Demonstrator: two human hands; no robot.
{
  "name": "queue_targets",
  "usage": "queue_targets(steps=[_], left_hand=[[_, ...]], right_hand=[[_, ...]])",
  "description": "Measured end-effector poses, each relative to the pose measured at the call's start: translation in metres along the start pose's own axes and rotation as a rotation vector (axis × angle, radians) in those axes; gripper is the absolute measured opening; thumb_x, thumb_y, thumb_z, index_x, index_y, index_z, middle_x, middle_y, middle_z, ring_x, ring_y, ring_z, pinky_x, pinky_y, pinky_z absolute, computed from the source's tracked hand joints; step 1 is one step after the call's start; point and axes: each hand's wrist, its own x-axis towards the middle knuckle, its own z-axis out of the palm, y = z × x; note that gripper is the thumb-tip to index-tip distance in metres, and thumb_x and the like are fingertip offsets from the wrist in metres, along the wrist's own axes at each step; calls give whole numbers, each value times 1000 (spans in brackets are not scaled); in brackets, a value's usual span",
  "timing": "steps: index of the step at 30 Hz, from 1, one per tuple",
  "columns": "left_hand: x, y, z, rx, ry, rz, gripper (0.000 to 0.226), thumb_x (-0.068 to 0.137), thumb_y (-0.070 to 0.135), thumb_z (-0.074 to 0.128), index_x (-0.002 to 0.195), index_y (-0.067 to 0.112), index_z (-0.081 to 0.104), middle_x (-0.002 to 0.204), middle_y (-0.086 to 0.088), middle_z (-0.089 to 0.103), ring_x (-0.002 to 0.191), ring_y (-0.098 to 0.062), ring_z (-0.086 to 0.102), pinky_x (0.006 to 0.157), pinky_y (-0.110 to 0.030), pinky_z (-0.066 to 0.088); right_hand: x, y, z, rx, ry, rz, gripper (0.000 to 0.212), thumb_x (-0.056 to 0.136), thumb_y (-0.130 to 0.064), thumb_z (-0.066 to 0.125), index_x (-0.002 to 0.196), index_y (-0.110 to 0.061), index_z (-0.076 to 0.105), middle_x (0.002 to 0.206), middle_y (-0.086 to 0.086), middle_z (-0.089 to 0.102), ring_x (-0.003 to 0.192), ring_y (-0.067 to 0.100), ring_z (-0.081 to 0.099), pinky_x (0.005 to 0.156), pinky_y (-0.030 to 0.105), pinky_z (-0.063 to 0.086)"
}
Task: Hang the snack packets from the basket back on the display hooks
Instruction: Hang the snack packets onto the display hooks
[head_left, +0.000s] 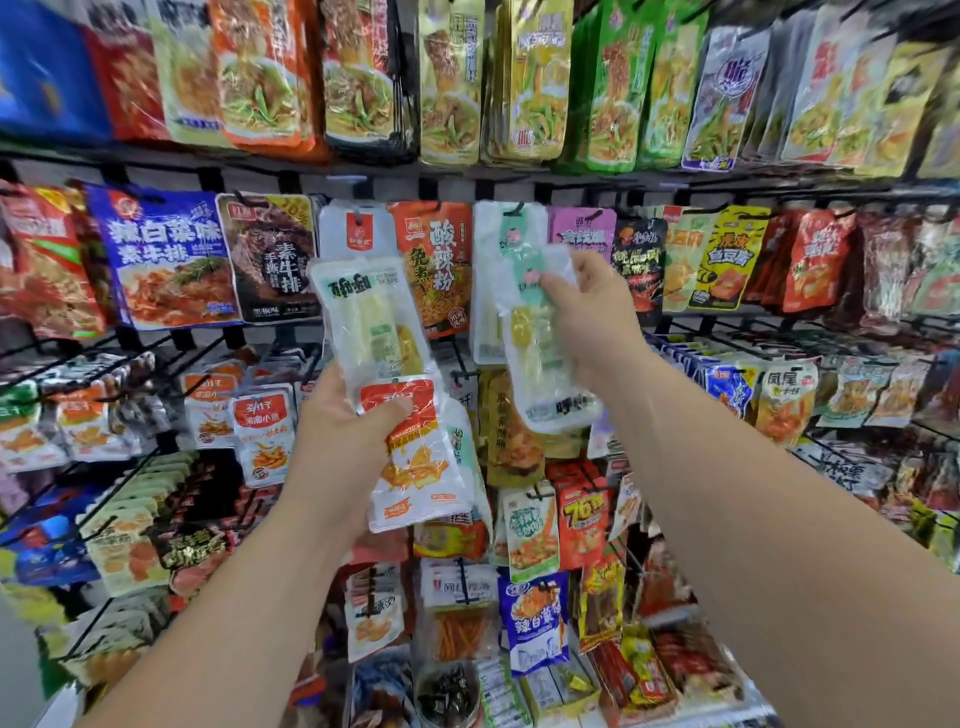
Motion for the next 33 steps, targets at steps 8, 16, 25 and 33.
queue_targets(steps=[8,16,25,33], left_hand=[[29,2,-6,15,-24,-2,44,98,-5,64,115,35,66,95,7,80,77,-14,78,55,-28,60],[44,-3,-15,29,-9,-34,45,97,-5,65,124,30,66,97,5,80,79,-17,79,57,-29,60],[55,-4,-7,26,-33,-34,42,97,-6,64,117,31,67,94,5,80,78,-16,78,57,-29,61],[59,-2,-7,16,-27,-18,45,96,-8,64,119,30,67,97,4,80,79,-15,78,58,-28,61]], right_hand=[[58,-9,29,-4,97,-49,11,103,-29,61,113,-25,59,102,-3,67,72,17,63,62,36,56],[94,22,46,60,186,52,42,77,-48,67,105,-18,63,108,21,69,75,24,66,82,69,56],[88,15,47,55,247,19,19,92,-32,66,102,-15,66,94,2,71,73,21,62,70,42,55],[89,21,44,83,293,-16,25,94,-20,65,75,-20,50,69,-3,49,59,18,41,57,31,34]])
